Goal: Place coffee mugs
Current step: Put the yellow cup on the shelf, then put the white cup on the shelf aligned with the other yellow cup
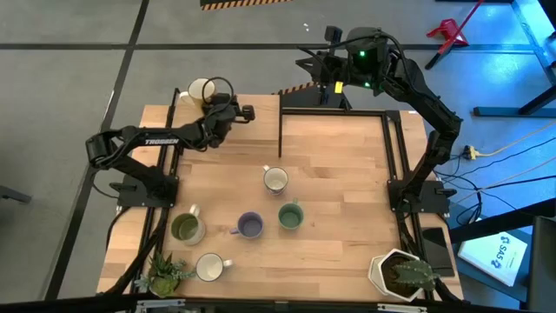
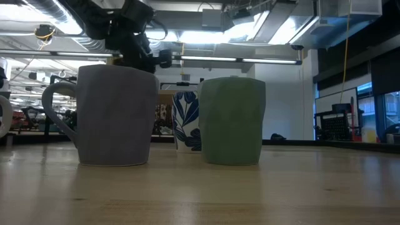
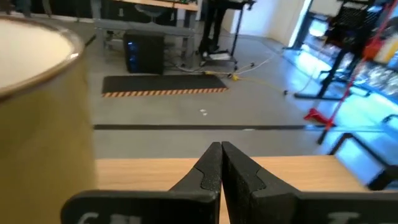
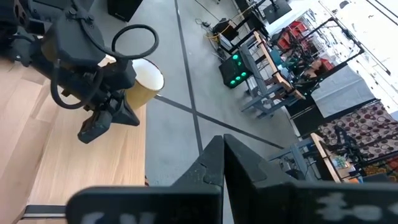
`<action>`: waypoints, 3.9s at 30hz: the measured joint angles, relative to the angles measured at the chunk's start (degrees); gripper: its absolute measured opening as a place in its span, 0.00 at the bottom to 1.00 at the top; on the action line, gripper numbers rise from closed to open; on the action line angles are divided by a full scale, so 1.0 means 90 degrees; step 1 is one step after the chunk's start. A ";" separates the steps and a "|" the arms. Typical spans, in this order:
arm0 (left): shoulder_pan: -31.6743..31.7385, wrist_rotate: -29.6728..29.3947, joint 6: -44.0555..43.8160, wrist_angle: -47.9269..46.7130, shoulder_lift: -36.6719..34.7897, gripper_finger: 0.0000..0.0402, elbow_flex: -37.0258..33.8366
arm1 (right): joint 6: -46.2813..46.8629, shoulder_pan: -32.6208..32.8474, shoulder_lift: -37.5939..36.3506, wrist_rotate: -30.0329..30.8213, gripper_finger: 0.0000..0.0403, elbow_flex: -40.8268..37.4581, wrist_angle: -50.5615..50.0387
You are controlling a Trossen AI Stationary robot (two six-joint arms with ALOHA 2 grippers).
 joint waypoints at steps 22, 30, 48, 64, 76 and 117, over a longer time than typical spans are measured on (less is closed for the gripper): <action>0.0361 -0.0687 -0.0025 -0.1026 -0.0364 0.00 0.0000 | -0.0066 0.0000 0.0000 0.0001 0.00 0.0000 -0.0024; 0.0554 -0.0789 -0.0028 -0.1425 -0.0727 0.00 0.0000 | -0.0061 0.0000 0.0000 0.0001 0.00 0.0000 -0.0024; 0.0716 -0.0782 -0.0425 -0.2469 -0.0766 0.00 0.0002 | -0.0049 0.0000 0.0000 0.0001 0.00 0.0000 -0.0005; 0.0971 -0.0603 -0.0523 -0.2769 -0.0857 0.00 0.0002 | -0.0049 0.0000 0.0000 0.0001 0.00 0.0000 -0.0016; 0.0784 0.1204 -0.0499 -0.2596 -0.1139 0.00 0.0000 | -0.0051 0.0000 0.0000 0.0001 0.00 0.0000 -0.0029; -0.6152 0.6015 -0.3223 -0.8591 -0.4670 0.25 0.0002 | 0.0191 -0.0002 0.0049 0.0120 0.21 0.0005 -0.0903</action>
